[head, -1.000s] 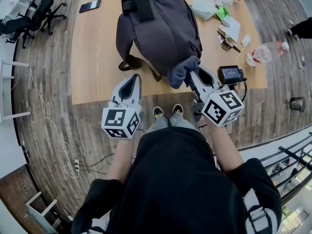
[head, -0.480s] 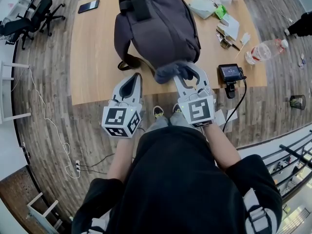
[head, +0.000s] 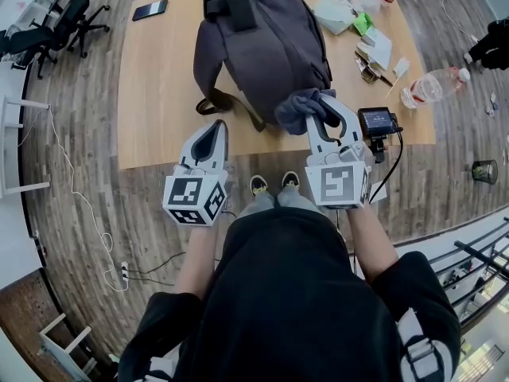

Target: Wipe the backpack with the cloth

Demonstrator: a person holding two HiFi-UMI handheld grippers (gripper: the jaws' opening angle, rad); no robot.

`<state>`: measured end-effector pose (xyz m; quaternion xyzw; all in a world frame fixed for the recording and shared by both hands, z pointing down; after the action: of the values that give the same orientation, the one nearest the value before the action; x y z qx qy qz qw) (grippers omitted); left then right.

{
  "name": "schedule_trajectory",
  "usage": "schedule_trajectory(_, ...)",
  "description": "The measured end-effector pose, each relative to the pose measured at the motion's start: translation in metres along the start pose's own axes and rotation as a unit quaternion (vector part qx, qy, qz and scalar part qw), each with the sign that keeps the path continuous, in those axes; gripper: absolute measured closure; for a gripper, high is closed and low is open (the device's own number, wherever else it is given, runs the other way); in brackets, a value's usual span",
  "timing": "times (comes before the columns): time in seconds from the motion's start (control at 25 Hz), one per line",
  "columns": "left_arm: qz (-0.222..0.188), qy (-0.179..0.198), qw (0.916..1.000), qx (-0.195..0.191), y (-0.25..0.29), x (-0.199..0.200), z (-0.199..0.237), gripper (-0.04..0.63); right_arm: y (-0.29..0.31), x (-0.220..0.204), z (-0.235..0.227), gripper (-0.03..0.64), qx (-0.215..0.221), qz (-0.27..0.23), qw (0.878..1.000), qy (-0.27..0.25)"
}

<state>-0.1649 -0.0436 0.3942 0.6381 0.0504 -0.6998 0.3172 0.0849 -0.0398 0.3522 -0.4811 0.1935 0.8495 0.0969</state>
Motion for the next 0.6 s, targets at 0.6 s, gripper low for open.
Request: schedule_trajectory(0.6, -0.005, -0.002, 1.0000, 0.002, -0.004, 0.003, -0.001, 0.580, -0.006, 0.055, -0.036, 0.560, 0.011, -0.087, 0.995, 0.039)
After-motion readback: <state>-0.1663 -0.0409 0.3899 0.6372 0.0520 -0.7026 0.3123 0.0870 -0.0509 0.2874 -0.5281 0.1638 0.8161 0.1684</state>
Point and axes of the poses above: the fingertips, and each gripper's own axes: y forward along the fingers, z to its left, x out of its top, the point moved 10 cm from there along -y, backward along the fingers, and after that the axes turned 1 degree about x, right-handed, at the moved point
